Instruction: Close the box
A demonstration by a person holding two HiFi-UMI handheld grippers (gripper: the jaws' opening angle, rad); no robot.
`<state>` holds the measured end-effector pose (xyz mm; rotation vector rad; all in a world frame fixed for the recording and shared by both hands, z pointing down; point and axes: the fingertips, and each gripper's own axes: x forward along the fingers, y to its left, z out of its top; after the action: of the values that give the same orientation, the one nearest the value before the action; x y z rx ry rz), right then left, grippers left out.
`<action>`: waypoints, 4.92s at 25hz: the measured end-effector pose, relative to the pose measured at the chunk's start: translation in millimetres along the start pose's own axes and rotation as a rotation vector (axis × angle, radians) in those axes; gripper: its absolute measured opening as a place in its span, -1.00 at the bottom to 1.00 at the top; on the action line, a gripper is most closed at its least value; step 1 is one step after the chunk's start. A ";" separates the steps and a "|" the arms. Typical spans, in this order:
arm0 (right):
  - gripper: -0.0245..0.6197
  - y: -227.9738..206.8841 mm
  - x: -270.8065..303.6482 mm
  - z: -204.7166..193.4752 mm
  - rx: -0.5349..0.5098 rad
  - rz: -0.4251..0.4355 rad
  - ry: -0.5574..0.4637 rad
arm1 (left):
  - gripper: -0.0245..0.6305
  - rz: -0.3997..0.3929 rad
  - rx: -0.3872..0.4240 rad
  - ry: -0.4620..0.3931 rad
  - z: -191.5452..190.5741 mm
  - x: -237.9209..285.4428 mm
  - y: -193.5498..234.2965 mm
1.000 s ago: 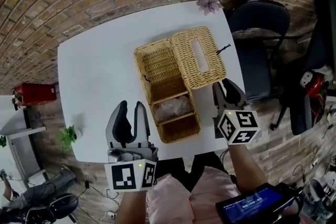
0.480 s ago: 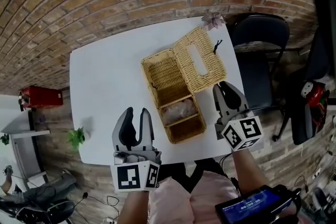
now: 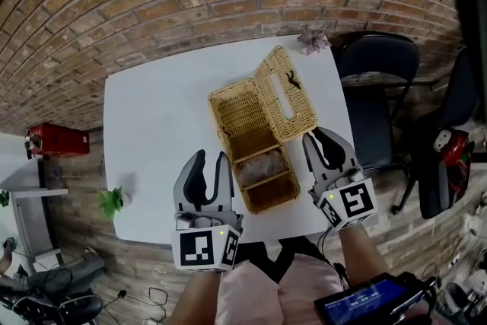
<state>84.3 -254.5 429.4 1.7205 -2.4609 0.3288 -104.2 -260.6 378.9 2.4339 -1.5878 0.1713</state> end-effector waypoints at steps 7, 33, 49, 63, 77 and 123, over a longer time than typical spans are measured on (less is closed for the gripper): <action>-0.72 25.6 7.2 10.9 -0.076 0.051 0.007 | -0.48 -0.098 -0.011 -0.015 0.0 41.1 -26.5; -0.74 105.8 26.8 0.9 -0.435 0.323 0.155 | -0.48 -0.052 -0.055 0.004 -10.7 46.1 0.1; -0.67 129.2 40.4 -18.3 -0.548 0.317 0.196 | -0.48 0.075 -0.098 0.000 -22.1 6.8 60.8; -0.58 141.7 53.2 -43.2 -0.542 0.417 0.329 | -0.48 0.105 -0.102 -0.029 -14.6 -11.7 82.0; -0.65 134.9 28.0 58.9 -0.264 0.330 0.078 | -0.52 0.145 -0.022 -0.149 54.6 -58.9 38.4; -0.93 130.6 -21.3 162.9 -0.269 0.178 -0.127 | -0.82 0.220 0.076 -0.340 145.7 -105.7 -3.9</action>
<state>-26.6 -232.0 252.7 1.4607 -2.6091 -0.0971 -147.6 -202.5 214.1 2.4388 -2.0263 -0.1584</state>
